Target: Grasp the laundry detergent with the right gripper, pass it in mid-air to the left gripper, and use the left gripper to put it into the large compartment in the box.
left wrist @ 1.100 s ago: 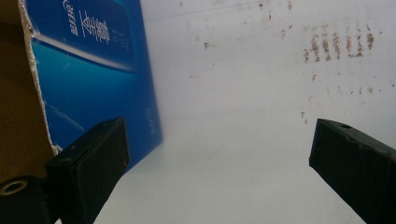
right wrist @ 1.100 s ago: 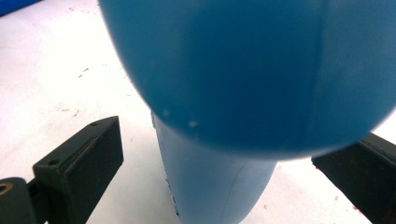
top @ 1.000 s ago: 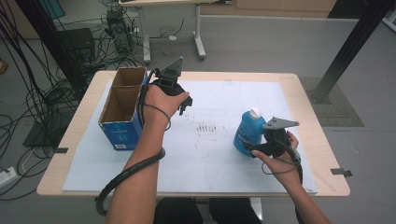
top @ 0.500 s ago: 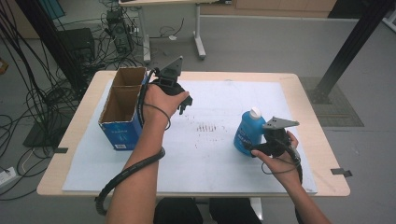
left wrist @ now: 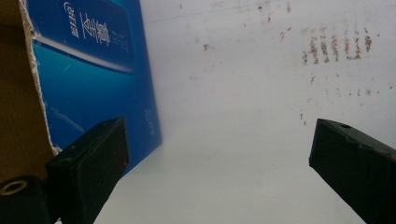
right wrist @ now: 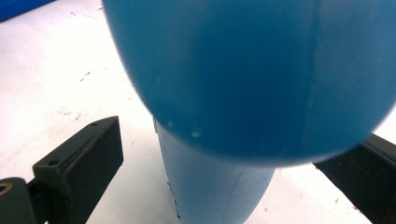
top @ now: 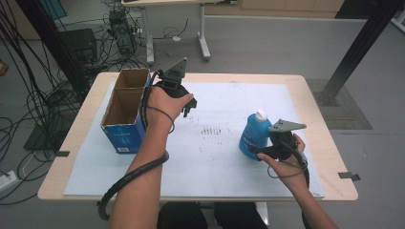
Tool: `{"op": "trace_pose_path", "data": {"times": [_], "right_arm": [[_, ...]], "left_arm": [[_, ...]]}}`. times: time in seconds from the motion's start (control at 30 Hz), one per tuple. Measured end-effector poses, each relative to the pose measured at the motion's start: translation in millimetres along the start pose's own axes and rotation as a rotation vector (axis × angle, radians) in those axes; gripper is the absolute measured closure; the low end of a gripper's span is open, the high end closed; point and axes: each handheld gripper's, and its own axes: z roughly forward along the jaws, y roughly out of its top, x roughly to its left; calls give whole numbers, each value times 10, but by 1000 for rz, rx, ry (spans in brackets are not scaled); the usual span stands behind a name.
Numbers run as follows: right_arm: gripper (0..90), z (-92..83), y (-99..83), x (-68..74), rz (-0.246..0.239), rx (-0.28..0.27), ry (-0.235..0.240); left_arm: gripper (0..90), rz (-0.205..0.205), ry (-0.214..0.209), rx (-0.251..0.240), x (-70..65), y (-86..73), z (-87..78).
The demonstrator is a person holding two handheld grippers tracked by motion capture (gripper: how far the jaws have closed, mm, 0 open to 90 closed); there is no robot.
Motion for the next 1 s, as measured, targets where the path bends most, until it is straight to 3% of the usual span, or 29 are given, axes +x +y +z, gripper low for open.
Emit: {"op": "trace_pose_path", "data": {"times": [1.0], "right_arm": [[18,-9,-9,-20,0,-2,-3]], "left_arm": [[54,0,-2,-4,-1,5,-6]]}}
